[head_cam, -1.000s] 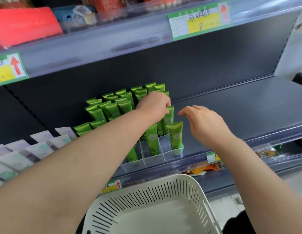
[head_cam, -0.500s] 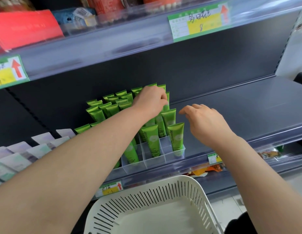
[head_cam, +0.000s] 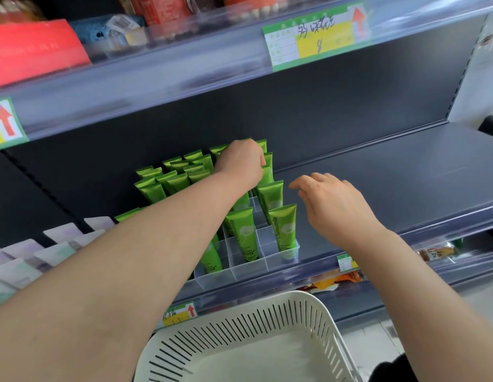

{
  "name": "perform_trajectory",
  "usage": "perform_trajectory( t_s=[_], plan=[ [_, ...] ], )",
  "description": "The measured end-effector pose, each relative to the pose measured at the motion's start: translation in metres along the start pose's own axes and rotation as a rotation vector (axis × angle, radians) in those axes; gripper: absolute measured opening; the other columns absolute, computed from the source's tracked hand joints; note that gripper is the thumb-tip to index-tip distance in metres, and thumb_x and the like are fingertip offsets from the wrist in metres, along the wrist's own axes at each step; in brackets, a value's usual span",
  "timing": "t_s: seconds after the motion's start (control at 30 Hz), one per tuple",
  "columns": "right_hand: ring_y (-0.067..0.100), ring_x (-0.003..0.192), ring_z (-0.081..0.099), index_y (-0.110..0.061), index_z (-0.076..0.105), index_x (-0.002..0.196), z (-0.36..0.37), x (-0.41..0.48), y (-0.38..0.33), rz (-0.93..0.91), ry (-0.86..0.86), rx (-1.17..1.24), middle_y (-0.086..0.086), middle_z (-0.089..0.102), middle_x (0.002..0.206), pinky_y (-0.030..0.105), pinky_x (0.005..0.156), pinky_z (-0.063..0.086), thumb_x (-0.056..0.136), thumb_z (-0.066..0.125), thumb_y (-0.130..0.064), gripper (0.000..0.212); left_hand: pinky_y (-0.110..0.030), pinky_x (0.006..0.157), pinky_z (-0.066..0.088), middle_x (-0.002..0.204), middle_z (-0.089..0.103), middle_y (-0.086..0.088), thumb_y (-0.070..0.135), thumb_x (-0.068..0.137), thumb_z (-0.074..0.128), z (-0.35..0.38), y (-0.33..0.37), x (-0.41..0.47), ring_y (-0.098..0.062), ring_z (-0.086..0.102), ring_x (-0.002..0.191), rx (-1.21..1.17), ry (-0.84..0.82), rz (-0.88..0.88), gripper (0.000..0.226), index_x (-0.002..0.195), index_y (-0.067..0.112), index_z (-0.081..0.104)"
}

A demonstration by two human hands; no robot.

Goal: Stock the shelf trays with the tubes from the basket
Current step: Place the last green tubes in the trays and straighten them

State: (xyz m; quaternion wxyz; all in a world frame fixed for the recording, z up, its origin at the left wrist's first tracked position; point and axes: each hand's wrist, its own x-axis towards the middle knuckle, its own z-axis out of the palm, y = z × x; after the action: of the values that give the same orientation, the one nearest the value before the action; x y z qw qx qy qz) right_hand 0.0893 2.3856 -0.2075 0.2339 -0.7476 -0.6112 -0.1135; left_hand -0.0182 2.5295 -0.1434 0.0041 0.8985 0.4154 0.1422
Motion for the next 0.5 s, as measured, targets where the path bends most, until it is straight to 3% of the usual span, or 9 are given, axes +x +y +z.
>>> perform_trajectory(
  t_s=[0.13,0.2,0.27,0.5],
  plan=[
    [0.023,0.099,0.055,-0.024,0.054,0.125,-0.002,-0.001,0.001,0.002,0.012,0.022,-0.001,0.063,0.109,0.035,0.071,0.039,0.092,0.048,-0.008,0.037,-0.038,0.084,0.055,0.102,0.070,0.000,0.006,0.087,0.064,0.004,0.003,0.000,-0.025,0.065,0.097,-0.035,-0.039,-0.013,0.022,0.095,0.023,0.076],
    [0.023,0.100,0.055,-0.024,0.053,0.126,-0.004,-0.001,0.001,0.013,0.014,0.027,-0.002,0.062,0.111,0.035,0.071,0.040,0.092,0.047,-0.007,0.038,-0.034,0.079,0.054,0.088,0.064,-0.001,0.005,0.086,0.062,0.004,0.001,0.000,-0.027,0.063,0.088,-0.065,-0.047,-0.011,0.023,0.083,0.026,0.072],
    [0.023,0.102,0.054,-0.024,0.053,0.126,-0.007,-0.001,-0.002,0.016,0.011,0.028,-0.002,0.062,0.114,0.035,0.074,0.042,0.092,0.046,-0.007,0.039,-0.033,0.079,0.053,0.088,0.066,-0.004,0.007,0.085,0.064,0.000,-0.002,-0.001,-0.026,0.062,0.086,-0.108,-0.026,-0.009,0.017,0.077,0.020,0.072],
    [0.023,0.102,0.054,-0.022,0.056,0.122,-0.017,0.008,-0.037,-0.060,0.078,0.104,-0.001,0.063,0.111,0.039,0.079,0.045,0.097,0.045,-0.026,0.028,-0.033,0.090,0.051,0.101,0.073,0.001,0.014,0.082,0.072,-0.028,-0.034,-0.012,-0.018,0.065,0.098,-0.204,0.055,-0.009,0.014,0.095,0.018,0.076]
  ],
)
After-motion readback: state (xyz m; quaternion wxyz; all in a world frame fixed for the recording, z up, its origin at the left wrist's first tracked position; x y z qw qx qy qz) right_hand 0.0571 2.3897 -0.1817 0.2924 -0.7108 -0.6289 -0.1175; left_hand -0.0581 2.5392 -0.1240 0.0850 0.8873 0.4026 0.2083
